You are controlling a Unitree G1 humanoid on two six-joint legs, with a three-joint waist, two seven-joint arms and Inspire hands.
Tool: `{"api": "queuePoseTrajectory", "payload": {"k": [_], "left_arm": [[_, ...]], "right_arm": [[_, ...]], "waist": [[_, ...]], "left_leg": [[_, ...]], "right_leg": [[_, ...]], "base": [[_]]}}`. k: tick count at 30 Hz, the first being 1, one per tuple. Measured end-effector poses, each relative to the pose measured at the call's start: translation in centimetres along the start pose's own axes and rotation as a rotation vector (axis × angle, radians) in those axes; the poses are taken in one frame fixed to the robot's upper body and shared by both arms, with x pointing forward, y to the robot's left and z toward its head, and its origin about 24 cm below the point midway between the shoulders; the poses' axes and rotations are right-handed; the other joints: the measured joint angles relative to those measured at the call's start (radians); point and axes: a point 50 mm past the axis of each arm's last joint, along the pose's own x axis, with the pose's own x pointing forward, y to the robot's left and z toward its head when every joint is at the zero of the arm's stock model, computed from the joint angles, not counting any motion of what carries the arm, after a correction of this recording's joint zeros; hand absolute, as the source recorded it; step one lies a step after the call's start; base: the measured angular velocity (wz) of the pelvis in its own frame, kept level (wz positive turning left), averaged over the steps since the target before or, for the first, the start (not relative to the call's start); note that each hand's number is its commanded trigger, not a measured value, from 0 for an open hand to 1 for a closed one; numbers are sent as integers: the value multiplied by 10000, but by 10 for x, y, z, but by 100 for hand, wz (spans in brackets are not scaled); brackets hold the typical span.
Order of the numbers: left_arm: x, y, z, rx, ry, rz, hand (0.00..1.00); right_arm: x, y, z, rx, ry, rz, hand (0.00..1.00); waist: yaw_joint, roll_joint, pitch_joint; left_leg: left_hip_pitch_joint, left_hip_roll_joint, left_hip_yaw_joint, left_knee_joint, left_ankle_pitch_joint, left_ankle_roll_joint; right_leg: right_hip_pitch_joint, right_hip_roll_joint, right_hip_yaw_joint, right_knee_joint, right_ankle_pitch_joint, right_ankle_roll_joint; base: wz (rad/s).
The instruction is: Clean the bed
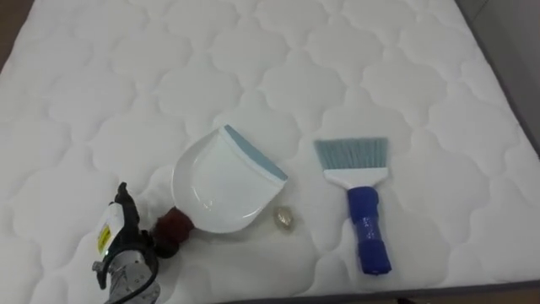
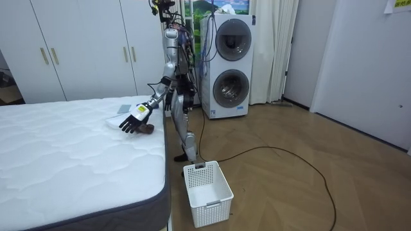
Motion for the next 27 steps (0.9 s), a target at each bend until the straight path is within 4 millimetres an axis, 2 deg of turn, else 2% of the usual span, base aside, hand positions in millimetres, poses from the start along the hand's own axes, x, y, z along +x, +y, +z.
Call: {"api": "queuePoseTrajectory", "payload": {"k": [7,12,24,27], "left_arm": [[-4,-6,-3,352,-31,-342,0],[-5,-9,-2,454,-104,-564,0],[-5,-15,0,759,-158,-1358,0],[-3,-16,3,893,-125,-1660,0]], "right_arm": [[0,0,-2,181,83,-13,0],[0,0,-2,214,94,-22,0],[0,-2,-3,233,152,-265,0],[0,-1,-1,166,95,-250,0]], "waist": [[-19,0,8],[-68,-7,66],[-372,18,81],[-411,39,108]], "left_leg": [[33,1,39,12,0,0],[25,0,55,12,0,0],[-442,8,62,237,-4,4],[-507,13,126,330,-4,4]], "right_leg": [[9,8,58,-15,1,-1],[-12,8,87,-14,-1,1],[-351,-2,43,40,21,-13],[-384,-21,27,87,15,-22]], "base": [[-1],[0],[0],[0]]}}
